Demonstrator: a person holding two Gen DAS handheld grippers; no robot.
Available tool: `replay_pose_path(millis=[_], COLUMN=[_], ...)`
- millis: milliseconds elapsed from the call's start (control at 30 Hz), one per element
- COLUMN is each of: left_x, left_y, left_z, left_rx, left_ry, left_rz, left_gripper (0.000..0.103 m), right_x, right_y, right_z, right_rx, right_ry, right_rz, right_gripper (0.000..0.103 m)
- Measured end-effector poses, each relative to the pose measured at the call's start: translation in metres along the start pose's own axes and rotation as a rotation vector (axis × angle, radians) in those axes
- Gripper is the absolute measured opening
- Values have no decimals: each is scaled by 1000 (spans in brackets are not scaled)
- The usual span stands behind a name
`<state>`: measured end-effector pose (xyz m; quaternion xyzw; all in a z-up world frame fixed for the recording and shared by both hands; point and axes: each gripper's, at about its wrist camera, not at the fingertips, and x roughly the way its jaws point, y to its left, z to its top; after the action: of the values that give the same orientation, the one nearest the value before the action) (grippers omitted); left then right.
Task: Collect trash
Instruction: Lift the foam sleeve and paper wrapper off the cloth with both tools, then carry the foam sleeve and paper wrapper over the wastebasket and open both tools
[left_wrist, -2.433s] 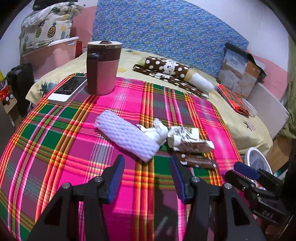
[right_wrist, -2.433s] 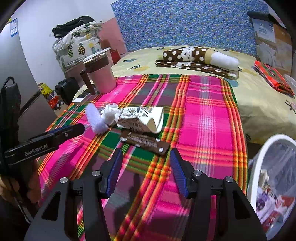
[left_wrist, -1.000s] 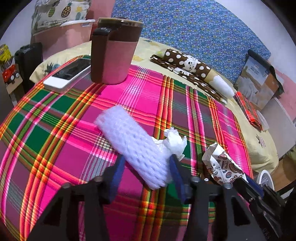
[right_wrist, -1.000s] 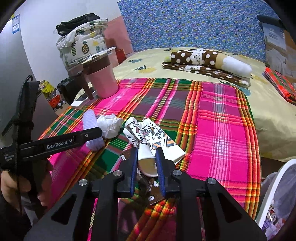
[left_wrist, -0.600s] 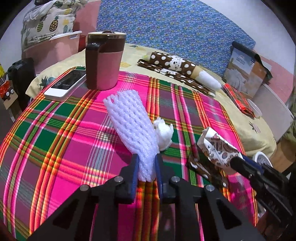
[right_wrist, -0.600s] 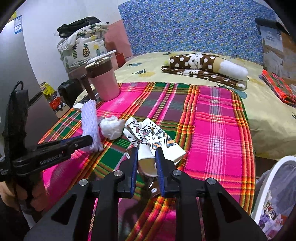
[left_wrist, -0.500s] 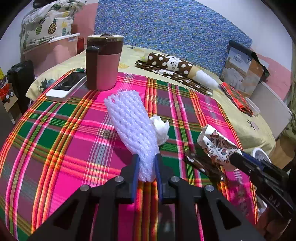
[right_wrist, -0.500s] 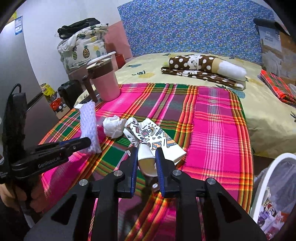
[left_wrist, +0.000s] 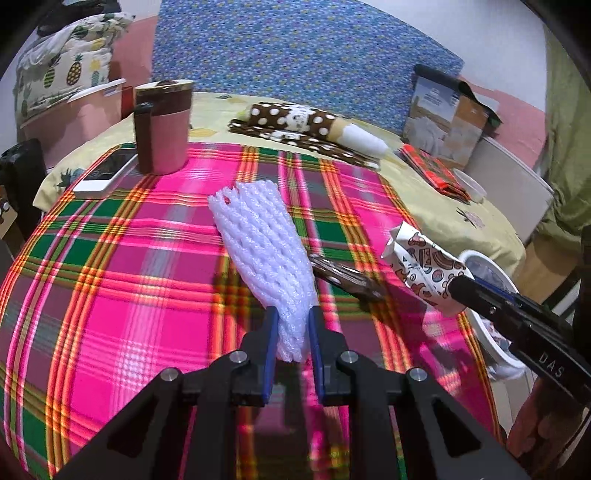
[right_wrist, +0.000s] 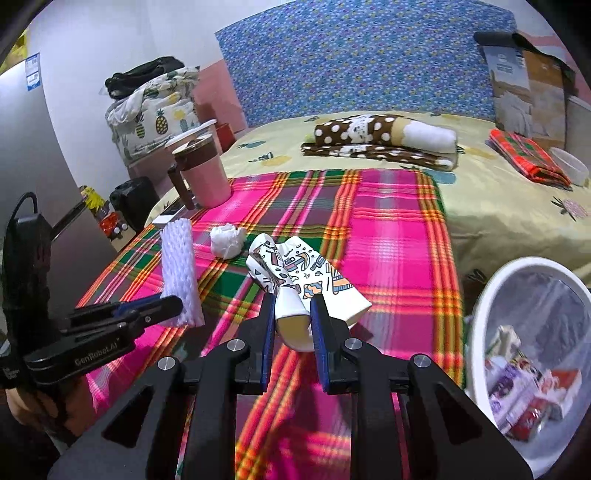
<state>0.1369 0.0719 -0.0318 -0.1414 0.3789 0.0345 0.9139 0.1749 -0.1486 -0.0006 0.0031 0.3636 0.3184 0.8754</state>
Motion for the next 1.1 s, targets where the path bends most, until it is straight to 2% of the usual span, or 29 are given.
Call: replay_pose_path(millis=[533, 1100], left_x=[-16, -4], left_y=[-62, -125], left_z=[-11, -11], left_rx=[125, 240], left_ry=[-7, 17], left_rz=[-87, -169], left_gripper=[17, 17], right_x=[-41, -69], right_y=[-21, -61], right_z=[-14, -30], right_rx=[47, 117], right_ry=[-64, -94], right_rz=[-74, -173], right_gripper=[21, 21])
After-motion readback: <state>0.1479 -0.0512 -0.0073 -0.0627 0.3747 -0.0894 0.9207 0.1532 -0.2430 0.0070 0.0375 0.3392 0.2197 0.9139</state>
